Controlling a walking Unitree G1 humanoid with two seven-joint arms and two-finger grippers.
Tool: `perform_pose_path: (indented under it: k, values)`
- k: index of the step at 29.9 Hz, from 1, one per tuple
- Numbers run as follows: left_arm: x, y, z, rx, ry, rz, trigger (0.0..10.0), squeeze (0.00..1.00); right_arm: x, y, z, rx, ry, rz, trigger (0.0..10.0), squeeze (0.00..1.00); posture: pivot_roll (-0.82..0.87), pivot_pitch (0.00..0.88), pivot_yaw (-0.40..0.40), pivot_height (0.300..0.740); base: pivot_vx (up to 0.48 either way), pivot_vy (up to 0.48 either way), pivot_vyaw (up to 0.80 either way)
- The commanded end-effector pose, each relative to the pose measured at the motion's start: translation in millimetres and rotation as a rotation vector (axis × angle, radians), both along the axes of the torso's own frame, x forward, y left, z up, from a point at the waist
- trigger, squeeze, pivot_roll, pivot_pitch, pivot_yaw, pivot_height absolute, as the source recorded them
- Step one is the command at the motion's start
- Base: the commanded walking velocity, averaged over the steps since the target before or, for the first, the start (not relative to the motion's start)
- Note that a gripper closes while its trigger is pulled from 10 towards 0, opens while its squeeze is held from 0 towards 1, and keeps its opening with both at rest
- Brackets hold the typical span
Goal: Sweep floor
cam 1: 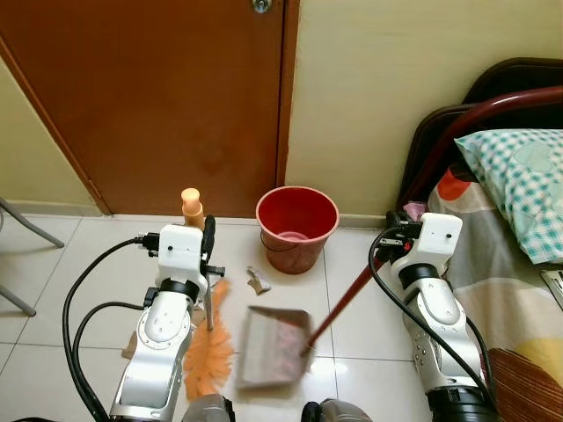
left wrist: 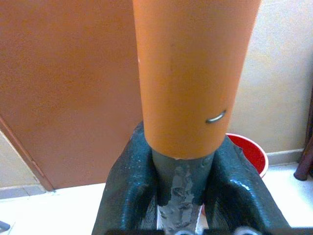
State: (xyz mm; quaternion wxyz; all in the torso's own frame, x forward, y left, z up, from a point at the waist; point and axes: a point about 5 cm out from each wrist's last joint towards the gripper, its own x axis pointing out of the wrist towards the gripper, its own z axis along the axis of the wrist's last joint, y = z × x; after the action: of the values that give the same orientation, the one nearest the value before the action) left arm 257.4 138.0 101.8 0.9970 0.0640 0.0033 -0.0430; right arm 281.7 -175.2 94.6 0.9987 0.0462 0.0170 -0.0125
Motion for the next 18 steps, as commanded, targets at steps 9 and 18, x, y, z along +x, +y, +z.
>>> perform_pose_path:
  k: [9,18]
  values:
    - [2.6,-0.7,6,0.01,-0.006,-0.003,10.0,0.0,1.8,-9.4,5,-0.021,-0.009,-0.024,10.0,0.0,0.01,0.106,-0.003,0.74,0.0,0.0,0.0]
    - [4.3,0.1,13,0.0,-0.038,0.002,10.0,0.0,4.1,-9.8,6,-0.032,-0.011,-0.028,10.0,0.0,0.0,0.121,-0.005,0.74,0.115,0.0,0.0]
